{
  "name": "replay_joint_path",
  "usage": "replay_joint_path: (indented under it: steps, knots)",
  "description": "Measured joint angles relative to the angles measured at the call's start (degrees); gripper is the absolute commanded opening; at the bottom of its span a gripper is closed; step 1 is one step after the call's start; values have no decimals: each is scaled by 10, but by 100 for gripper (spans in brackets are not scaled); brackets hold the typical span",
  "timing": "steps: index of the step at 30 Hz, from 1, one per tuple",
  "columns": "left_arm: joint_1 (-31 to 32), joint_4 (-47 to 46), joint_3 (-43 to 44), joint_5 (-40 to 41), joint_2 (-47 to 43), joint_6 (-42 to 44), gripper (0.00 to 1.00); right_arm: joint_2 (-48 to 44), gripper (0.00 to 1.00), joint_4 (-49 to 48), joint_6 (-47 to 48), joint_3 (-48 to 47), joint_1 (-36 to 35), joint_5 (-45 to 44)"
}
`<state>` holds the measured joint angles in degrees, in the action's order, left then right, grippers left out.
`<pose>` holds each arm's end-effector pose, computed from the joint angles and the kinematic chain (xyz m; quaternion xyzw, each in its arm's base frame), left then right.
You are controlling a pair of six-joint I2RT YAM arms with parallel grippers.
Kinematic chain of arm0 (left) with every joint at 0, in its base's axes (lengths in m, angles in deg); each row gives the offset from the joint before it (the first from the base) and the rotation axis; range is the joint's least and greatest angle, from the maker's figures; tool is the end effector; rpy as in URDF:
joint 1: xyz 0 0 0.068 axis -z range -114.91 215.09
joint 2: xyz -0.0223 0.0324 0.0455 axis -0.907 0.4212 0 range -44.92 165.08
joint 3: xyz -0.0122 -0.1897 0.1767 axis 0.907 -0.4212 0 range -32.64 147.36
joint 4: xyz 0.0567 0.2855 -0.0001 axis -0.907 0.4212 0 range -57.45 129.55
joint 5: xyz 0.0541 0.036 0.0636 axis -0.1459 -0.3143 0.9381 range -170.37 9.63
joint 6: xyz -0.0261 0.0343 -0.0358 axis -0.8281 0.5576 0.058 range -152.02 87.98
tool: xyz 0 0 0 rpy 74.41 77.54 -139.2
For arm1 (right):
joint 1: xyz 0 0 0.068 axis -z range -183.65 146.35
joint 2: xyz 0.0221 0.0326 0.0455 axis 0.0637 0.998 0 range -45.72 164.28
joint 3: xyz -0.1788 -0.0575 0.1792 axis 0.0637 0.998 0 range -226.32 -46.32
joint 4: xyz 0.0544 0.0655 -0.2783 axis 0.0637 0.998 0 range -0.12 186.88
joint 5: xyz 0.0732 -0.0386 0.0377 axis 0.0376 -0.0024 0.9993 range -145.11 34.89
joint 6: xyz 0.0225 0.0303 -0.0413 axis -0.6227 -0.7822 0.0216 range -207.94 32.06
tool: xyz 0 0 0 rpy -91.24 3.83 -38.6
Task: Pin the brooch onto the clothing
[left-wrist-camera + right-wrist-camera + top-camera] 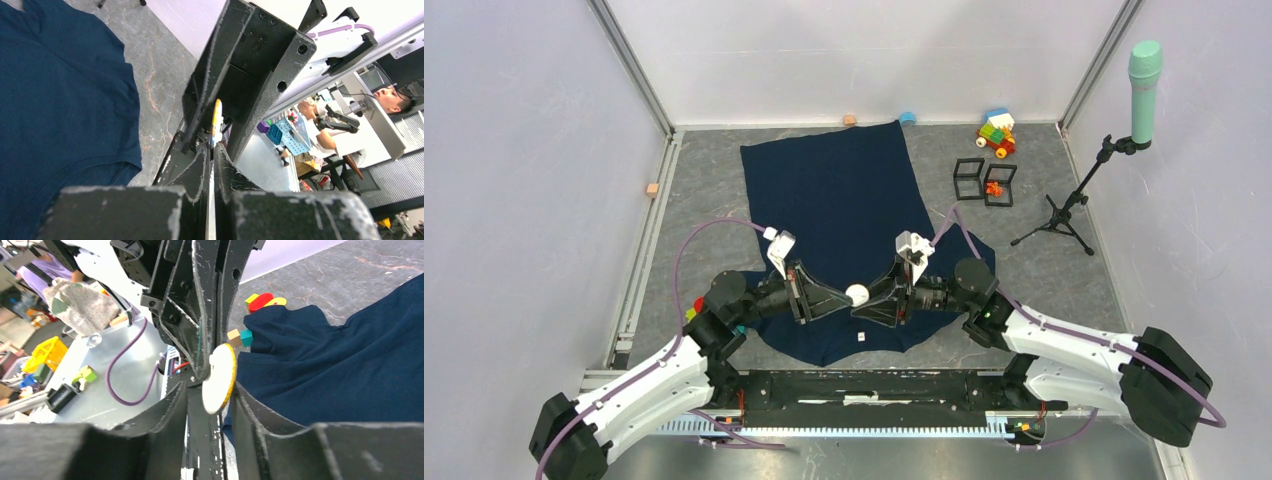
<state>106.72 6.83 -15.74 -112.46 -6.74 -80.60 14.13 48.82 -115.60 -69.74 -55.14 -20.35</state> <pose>0.1426 -0.1543 0.2320 0.1630 0.6638 -0.6322 0.3649 0.1431 0.2154 0.2227 -0.3484 0.5877 0.6030 0.4118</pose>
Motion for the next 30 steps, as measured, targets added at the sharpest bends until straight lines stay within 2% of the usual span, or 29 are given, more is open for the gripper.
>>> replay_joint_path:
  steps: [3,6,13,20,30]
  knots:
    - [5,0,-1,2,-7,0,2,-11,73,16,5,0,8,3]
    - [6,5,-2,5,-21,0,2,-44,79,32,7,3,33,7]
    - [6,55,-1,-1,-33,21,2,-90,70,52,-2,4,92,30]
    - [6,102,4,-33,4,51,2,-17,55,71,-54,-6,100,90]
    - [6,94,4,-65,38,59,2,32,39,32,-117,-5,96,134]
